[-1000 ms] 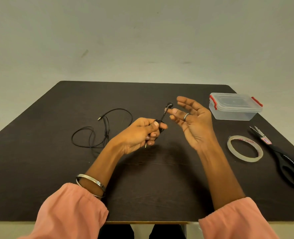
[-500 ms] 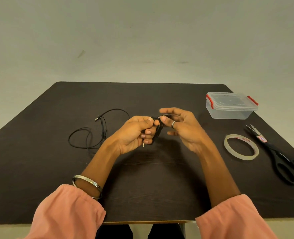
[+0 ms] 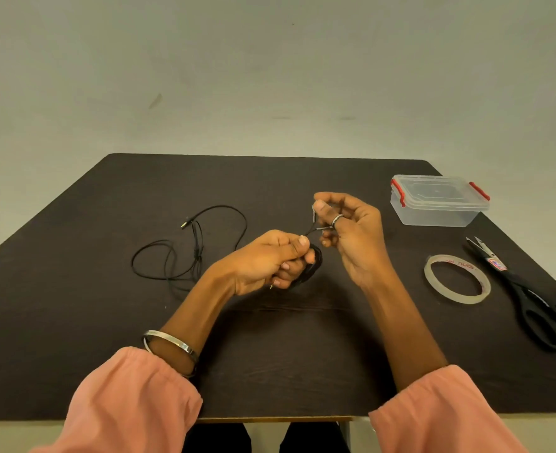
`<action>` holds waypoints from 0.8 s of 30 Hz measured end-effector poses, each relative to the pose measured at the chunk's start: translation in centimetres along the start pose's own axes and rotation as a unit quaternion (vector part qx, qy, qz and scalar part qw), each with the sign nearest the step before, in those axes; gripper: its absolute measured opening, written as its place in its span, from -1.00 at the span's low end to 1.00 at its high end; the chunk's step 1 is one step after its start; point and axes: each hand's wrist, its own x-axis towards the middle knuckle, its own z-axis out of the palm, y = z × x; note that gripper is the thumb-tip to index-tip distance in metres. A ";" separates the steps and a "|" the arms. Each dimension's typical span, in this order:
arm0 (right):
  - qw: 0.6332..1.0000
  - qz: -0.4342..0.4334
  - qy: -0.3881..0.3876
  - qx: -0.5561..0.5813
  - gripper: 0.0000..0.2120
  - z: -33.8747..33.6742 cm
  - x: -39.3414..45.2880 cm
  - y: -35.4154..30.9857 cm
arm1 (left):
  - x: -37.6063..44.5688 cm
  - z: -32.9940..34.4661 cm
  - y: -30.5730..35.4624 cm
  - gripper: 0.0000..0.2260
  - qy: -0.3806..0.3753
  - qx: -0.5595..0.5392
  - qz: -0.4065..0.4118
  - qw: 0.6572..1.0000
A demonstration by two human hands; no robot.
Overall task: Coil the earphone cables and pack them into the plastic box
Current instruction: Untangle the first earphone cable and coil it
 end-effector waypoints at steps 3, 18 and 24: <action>0.999 0.022 0.032 -0.012 -0.86 0.1 0.2 0.6 | 0.2 0.2 -0.1 -0.67 0.014 -0.041 0.007 0.999; 0.993 0.104 0.036 0.028 -0.89 0.2 0.2 0.5 | 0.6 -0.2 -0.1 -0.64 0.133 -0.025 0.002 0.991; 0.993 0.107 0.043 0.006 -0.88 0.0 0.3 0.7 | 0.6 -0.1 -0.1 -0.63 0.133 -0.005 -0.012 0.991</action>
